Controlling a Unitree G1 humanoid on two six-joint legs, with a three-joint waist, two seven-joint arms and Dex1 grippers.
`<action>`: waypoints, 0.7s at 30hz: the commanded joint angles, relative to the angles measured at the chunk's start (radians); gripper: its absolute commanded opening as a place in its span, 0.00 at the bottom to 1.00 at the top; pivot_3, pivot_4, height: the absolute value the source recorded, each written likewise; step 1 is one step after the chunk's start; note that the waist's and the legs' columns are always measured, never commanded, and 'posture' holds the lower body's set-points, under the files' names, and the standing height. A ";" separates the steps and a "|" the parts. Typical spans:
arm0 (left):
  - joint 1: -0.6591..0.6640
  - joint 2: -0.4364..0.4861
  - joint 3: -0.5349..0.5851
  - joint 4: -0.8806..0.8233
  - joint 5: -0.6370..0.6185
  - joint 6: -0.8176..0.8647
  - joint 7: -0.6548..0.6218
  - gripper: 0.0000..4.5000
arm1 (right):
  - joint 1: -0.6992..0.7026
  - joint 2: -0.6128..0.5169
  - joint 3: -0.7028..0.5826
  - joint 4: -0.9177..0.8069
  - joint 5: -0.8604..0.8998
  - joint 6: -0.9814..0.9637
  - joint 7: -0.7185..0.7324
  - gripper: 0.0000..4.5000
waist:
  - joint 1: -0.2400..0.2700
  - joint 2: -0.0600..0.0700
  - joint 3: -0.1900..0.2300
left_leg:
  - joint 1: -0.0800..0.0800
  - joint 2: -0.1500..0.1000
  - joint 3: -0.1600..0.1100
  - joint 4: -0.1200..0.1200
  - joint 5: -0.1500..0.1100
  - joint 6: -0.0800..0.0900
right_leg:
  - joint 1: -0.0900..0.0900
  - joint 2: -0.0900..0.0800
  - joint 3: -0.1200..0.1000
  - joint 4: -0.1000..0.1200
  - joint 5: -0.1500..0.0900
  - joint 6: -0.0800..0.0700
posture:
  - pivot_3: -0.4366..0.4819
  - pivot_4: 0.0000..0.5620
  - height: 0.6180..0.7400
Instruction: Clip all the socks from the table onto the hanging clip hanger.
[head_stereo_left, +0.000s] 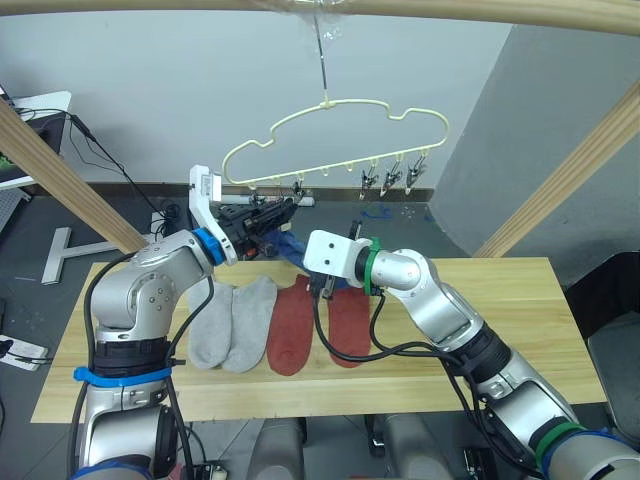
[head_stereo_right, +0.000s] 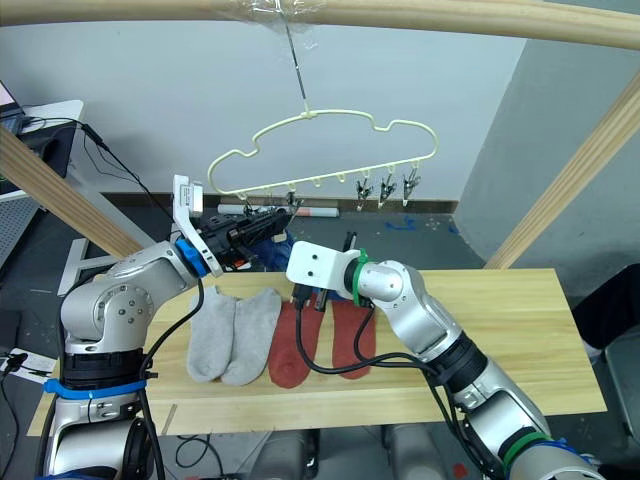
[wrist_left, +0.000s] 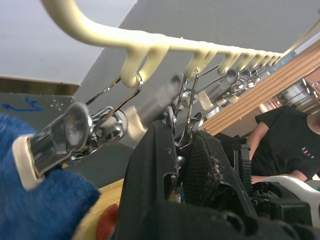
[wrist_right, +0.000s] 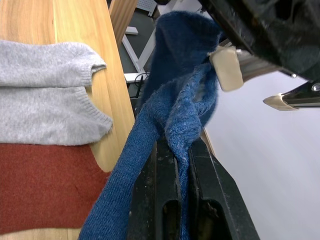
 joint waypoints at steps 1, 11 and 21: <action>0.011 0.010 0.008 -0.045 -0.004 -0.011 -0.008 0.07 | -0.022 0.015 -0.007 -0.039 -0.002 -0.021 0.006 0.00 | 0.000 0.000 0.000 | 0.000 0.000 0.000 0.000 0.000 0.000 | 0.000 0.000 0.000 0.002 0.000 0.000 | 0.49 0.45 0.76; 0.033 0.024 0.004 -0.055 0.004 -0.019 -0.017 0.07 | -0.028 0.055 -0.051 -0.036 0.025 0.002 -0.007 0.00 | -0.001 0.000 0.000 | 0.003 -0.001 -0.001 0.002 0.002 -0.002 | -0.001 0.001 0.000 0.009 0.000 0.000 | 0.49 0.45 0.76; 0.045 0.034 0.006 -0.060 -0.003 -0.004 -0.029 0.07 | -0.030 0.081 -0.083 -0.029 0.046 0.018 -0.018 0.00 | -0.001 0.000 0.000 | 0.002 -0.001 -0.001 0.002 0.002 -0.002 | -0.001 0.001 0.000 0.009 0.000 0.000 | 0.49 0.45 0.76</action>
